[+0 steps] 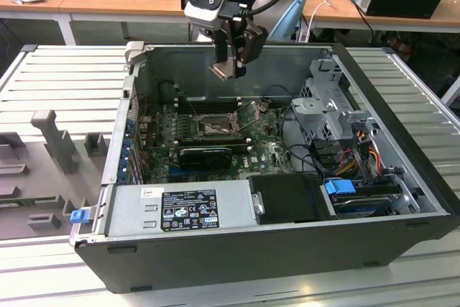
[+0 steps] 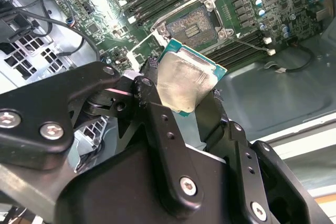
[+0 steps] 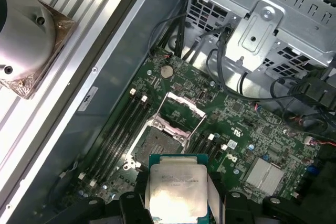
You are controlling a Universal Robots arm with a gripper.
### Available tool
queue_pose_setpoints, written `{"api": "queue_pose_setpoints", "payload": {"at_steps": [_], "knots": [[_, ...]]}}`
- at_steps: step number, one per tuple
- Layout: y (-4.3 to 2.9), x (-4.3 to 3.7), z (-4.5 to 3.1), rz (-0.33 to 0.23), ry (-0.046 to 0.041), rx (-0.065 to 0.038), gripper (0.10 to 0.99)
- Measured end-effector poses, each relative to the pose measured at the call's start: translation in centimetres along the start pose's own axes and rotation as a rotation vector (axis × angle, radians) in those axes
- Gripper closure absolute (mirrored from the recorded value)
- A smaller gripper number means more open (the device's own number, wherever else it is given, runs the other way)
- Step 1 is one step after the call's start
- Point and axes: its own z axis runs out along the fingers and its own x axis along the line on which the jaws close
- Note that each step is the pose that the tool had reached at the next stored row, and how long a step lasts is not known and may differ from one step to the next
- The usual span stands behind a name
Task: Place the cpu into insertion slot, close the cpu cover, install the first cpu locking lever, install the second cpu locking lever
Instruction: 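Place the cpu into insertion slot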
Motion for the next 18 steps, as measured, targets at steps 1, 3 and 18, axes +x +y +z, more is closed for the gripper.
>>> {"api": "queue_pose_setpoints", "payload": {"at_steps": [1,3,18], "knots": [[0.00,0.00,0.01,0.004,-0.0004,0.000,0.557],[0.00,0.00,0.05,0.013,-0.0012,0.000,0.557],[-0.03,-0.01,0.32,0.073,-0.0064,-0.001,0.557]]}}
